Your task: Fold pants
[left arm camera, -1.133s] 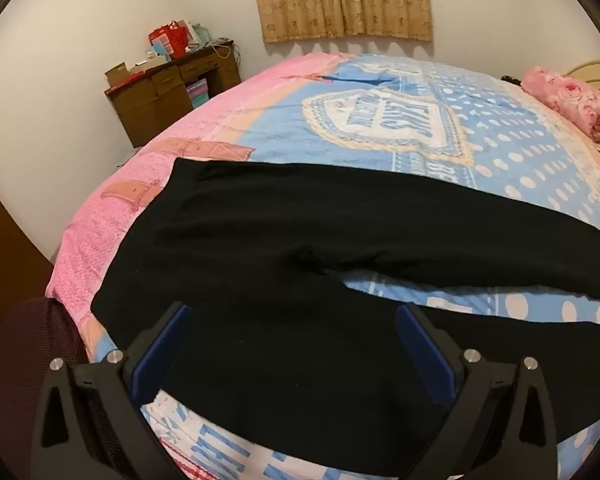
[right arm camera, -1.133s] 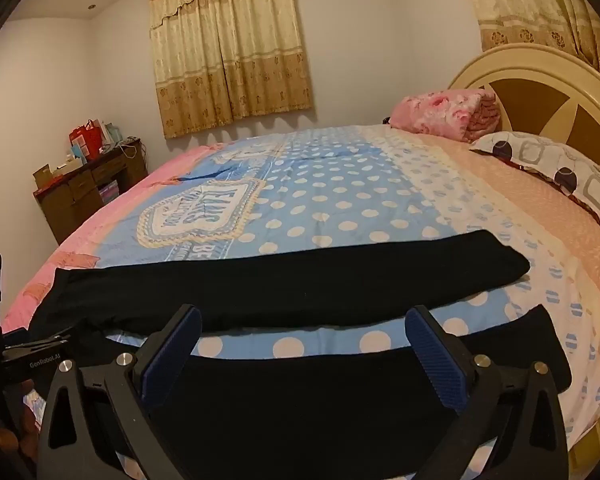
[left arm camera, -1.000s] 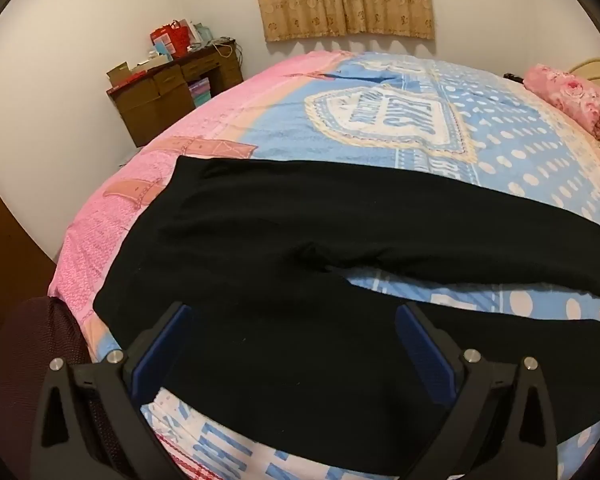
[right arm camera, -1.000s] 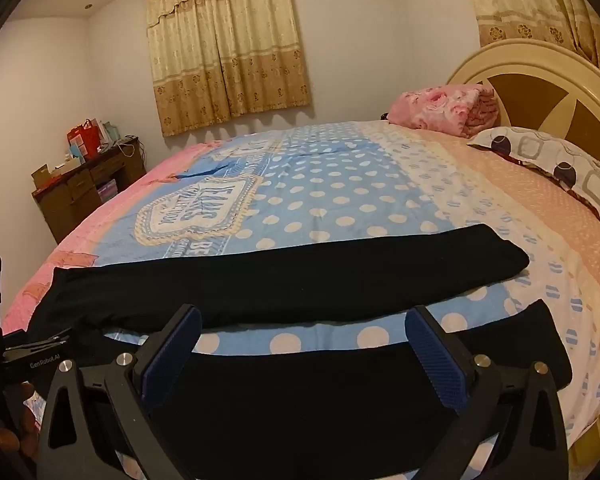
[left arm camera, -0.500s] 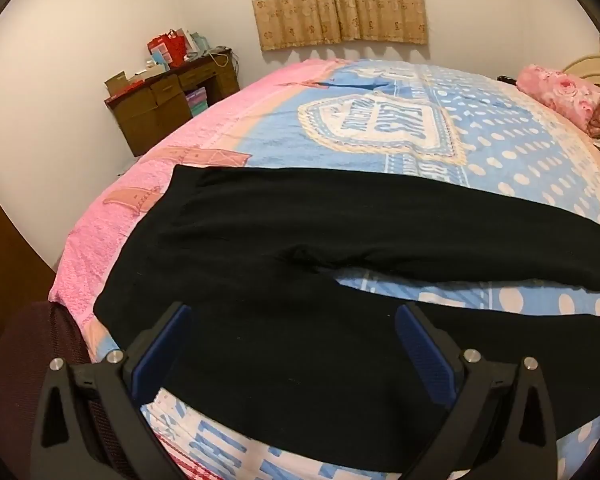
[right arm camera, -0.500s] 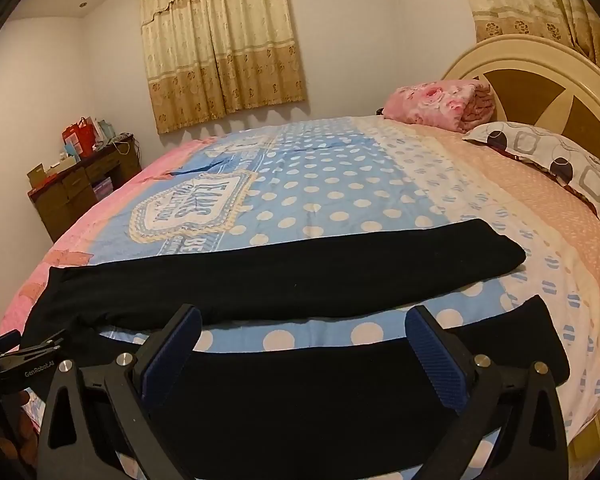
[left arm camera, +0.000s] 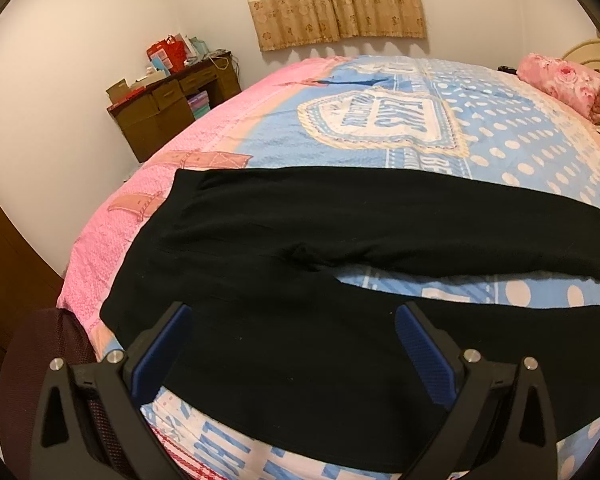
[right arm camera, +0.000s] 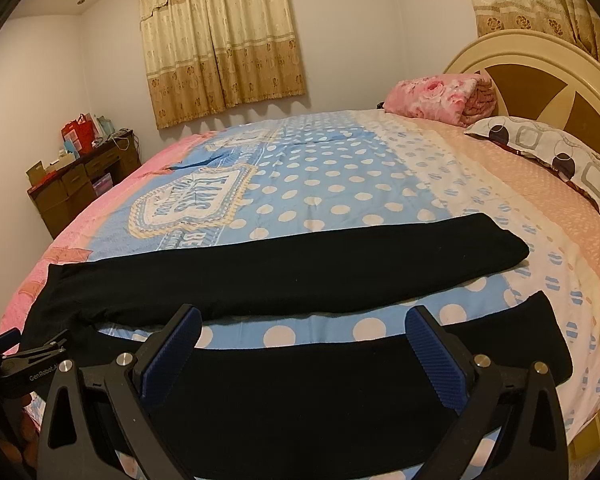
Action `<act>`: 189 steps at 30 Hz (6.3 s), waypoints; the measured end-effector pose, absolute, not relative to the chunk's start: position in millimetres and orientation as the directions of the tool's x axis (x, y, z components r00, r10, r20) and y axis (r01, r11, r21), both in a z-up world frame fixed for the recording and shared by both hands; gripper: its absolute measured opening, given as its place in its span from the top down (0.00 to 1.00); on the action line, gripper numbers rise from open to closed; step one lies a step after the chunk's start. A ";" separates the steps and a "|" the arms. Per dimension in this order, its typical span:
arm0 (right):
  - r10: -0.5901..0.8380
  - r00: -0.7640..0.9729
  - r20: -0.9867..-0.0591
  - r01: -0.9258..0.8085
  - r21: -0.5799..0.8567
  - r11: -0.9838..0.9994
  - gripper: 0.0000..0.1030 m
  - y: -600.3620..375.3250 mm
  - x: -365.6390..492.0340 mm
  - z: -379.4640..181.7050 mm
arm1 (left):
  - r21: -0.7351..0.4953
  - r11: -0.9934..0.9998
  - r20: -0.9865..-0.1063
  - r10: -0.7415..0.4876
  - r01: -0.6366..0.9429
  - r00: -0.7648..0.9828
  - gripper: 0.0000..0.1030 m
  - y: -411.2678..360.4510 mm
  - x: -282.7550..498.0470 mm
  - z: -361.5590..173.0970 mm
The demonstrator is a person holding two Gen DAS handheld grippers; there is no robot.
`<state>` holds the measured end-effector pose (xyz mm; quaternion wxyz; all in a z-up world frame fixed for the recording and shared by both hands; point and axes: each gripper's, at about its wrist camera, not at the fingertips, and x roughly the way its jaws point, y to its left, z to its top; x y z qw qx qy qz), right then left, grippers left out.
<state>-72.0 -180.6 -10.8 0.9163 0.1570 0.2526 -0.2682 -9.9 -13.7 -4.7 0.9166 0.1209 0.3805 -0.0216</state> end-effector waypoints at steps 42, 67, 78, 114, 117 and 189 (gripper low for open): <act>-0.409 0.726 -0.553 0.573 0.156 0.805 0.01 -182.2 -71.4 -12.4 | 0.196 0.970 -0.716 0.042 0.143 0.696 0.00 -22.2 -17.0 -9.7; -0.412 0.704 -0.579 0.585 0.144 0.798 0.01 -190.9 -69.2 -22.5 | 0.215 0.966 -0.728 0.060 0.144 0.683 0.00 -12.1 2.2 -13.1; -0.404 0.673 -0.620 0.578 0.100 0.810 0.01 -261.3 -55.8 -15.4 | 0.166 0.983 -0.762 0.075 0.083 0.644 0.00 18.6 84.3 12.7; -0.317 0.491 -0.811 0.664 0.113 0.739 0.23 -522.9 -21.0 -74.2 | 0.046 0.984 -0.874 0.123 -0.173 0.470 0.00 65.8 217.6 -22.4; -0.324 0.471 -0.821 0.645 0.070 0.761 0.45 -516.6 -15.1 -84.9 | 0.049 0.977 -0.860 0.147 -0.208 0.488 0.00 82.2 213.5 -13.8; -0.389 0.685 -0.616 0.594 0.162 0.788 0.84 -440.5 -96.9 -6.1 | -0.265 0.834 -0.845 0.042 -0.484 0.534 0.76 180.6 208.8 20.4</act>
